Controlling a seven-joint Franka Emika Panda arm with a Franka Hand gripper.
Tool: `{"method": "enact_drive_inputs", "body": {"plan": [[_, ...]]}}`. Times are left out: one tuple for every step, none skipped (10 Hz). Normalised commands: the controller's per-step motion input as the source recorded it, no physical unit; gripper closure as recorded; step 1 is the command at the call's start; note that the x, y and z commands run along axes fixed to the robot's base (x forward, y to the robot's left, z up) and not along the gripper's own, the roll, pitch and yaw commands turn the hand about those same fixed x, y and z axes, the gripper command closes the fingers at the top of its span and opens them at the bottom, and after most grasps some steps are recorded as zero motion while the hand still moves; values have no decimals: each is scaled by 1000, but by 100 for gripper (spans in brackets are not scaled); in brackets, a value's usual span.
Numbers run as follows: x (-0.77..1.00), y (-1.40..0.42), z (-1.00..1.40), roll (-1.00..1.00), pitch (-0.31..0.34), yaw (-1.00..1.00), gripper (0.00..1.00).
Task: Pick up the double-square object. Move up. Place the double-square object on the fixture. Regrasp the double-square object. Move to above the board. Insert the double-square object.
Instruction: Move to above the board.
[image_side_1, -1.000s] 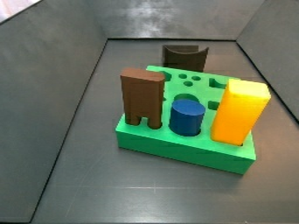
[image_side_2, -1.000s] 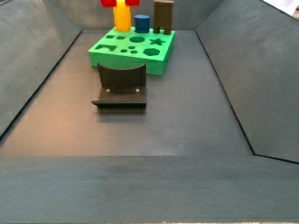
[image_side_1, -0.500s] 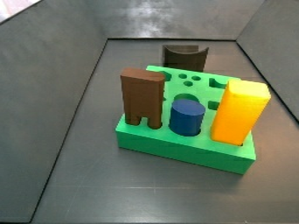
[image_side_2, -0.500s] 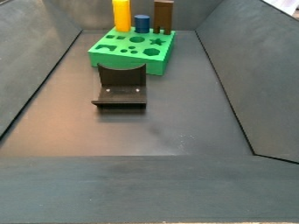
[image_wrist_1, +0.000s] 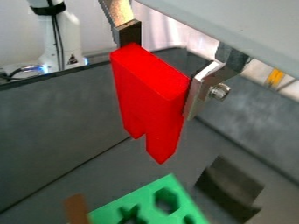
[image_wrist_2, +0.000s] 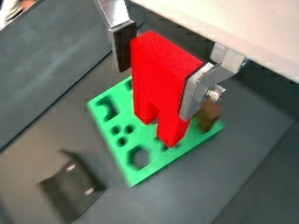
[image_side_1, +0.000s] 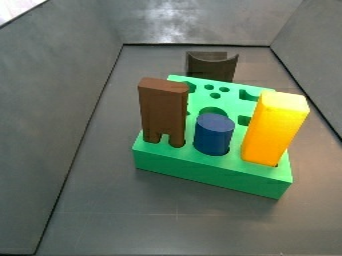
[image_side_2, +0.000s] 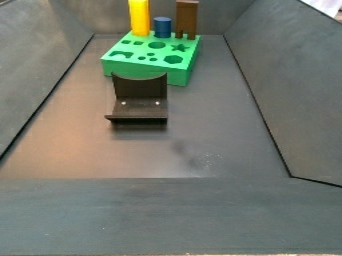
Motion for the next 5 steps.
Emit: {"method": "enact_drive_inputs", "body": {"plan": [[-183, -147, 36, -1000, -67, -141, 100], [-123, -58, 28, -747, -54, -93, 100], [-98, -30, 11, -531, -57, -57, 100], [-72, -9, 6, -317, -51, -24, 100], [-60, 0, 7, -244, -49, -25, 100]]}}
